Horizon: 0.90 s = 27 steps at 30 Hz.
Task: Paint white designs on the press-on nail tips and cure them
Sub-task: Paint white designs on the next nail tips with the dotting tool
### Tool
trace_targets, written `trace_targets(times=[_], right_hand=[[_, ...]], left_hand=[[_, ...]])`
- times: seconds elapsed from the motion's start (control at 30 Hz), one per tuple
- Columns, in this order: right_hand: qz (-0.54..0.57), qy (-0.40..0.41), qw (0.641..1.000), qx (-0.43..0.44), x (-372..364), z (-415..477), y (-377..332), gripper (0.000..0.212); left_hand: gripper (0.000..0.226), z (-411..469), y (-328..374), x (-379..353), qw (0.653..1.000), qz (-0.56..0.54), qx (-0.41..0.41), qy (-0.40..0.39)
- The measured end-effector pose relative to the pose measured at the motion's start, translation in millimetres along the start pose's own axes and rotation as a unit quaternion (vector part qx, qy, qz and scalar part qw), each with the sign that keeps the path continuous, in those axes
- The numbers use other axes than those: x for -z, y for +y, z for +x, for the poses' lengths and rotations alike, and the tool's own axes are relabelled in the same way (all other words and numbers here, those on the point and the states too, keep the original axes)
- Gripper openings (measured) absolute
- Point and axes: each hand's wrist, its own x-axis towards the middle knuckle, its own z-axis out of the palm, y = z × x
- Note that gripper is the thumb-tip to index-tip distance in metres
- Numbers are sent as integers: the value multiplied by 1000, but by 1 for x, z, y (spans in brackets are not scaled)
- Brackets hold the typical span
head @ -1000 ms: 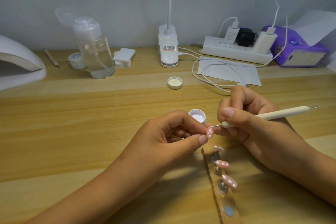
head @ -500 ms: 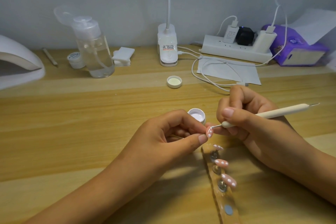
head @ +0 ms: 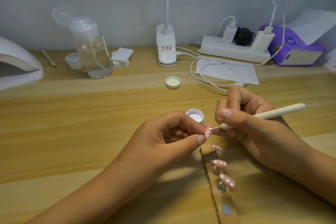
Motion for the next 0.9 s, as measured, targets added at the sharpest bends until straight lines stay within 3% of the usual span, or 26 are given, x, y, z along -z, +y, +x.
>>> trace_targets(times=[0.4, 0.9], right_hand=[[21, 16, 1000, 0, -1, 0, -1, 19], [-10, -25, 999, 23, 1, -1, 1, 19]], left_hand=[[7, 0, 2, -1, 1000, -5, 2, 1], [7, 1, 2, -1, 1000, -4, -4, 0]])
